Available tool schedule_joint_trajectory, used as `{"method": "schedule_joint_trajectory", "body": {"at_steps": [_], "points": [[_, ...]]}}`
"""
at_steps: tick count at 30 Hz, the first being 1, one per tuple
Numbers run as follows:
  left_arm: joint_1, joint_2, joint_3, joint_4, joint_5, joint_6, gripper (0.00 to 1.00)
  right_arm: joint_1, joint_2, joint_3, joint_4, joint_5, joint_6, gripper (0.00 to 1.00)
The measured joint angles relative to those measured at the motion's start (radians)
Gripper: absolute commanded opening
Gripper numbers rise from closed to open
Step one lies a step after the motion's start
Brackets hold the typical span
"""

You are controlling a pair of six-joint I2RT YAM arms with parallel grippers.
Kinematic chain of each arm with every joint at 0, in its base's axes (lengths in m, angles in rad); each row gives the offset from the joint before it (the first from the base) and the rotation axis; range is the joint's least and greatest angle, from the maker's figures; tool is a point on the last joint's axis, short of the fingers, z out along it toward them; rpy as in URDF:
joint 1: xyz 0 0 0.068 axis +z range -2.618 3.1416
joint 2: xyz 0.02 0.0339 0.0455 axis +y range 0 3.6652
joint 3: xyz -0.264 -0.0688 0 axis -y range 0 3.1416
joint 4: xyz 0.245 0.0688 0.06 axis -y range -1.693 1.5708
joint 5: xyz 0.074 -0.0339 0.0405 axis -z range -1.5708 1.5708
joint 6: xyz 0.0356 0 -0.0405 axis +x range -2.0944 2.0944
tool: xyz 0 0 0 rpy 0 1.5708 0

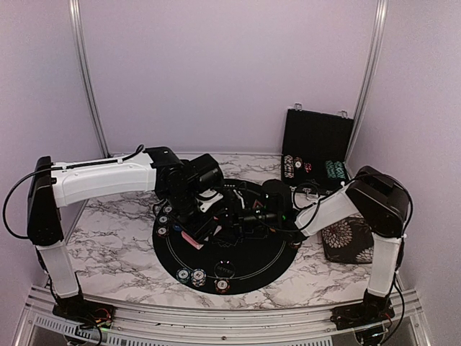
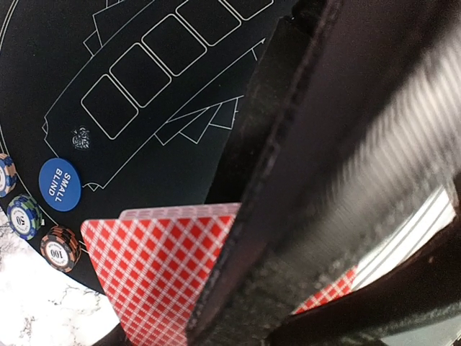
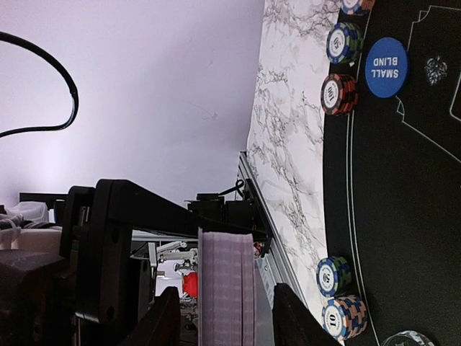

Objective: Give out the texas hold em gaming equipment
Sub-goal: Pass from the left arm to the right

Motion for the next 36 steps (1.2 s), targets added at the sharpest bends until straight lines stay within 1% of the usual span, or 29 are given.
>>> {"method": "schedule_joint_trajectory", "body": {"at_steps": [13, 17, 36], "points": [[0.0, -0.014, -0.021, 0.001, 0.024, 0.009, 0.61, 0.0, -0.006, 0.022, -0.101, 0.004, -0.082, 0.42], [0.001, -0.019, -0.031, 0.002, 0.026, 0.01, 0.61, 0.0, -0.006, 0.023, -0.118, 0.006, -0.098, 0.39], [0.011, -0.047, -0.068, -0.003, 0.035, 0.01, 0.61, 0.0, -0.015, 0.035, -0.163, 0.008, -0.155, 0.39]]}}
